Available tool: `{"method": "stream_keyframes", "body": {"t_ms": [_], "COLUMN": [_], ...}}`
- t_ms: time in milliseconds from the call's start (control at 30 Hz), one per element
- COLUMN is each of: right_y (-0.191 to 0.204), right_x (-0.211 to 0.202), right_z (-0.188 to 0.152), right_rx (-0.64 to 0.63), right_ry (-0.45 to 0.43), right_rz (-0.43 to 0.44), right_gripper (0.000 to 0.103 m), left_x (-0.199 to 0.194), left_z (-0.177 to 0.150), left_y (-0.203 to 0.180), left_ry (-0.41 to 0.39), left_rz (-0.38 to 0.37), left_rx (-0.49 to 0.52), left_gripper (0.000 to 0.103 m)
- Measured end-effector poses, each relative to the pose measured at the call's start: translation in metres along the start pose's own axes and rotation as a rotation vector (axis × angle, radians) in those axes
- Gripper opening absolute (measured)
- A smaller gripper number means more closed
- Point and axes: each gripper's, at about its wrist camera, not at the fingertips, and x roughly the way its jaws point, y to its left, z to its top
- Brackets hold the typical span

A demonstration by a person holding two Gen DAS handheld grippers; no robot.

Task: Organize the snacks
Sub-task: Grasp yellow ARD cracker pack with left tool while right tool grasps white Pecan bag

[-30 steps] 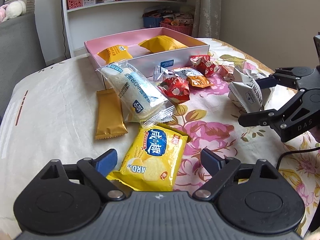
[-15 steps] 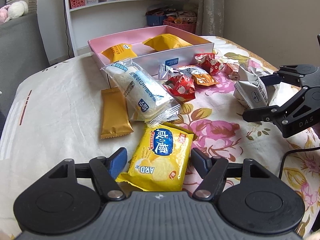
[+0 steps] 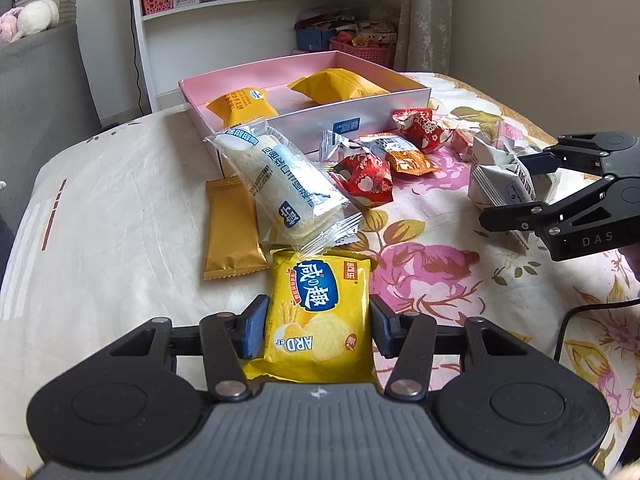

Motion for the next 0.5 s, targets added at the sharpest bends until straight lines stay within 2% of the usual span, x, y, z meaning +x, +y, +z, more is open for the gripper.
{"method": "stream_keyframes", "body": {"t_ms": [233,500], "right_y": [0.001,-0.004], "right_x": [-0.002,-0.005], "right_z": [0.005,0.011], "right_rx": [0.011,0.052], "right_ry": [-0.009,-0.010], "right_rz": [0.019,0.033], "right_gripper": [0.051,0.044], "left_x": [-0.002,-0.007], "left_z": [0.002,0.007], "left_y": [0.000,-0.001], "left_ry": [0.007,0.007], "left_rz": [0.003,0.000], "left_rx": [-0.009,-0.016], "left_gripper": [0.048,0.047]}}
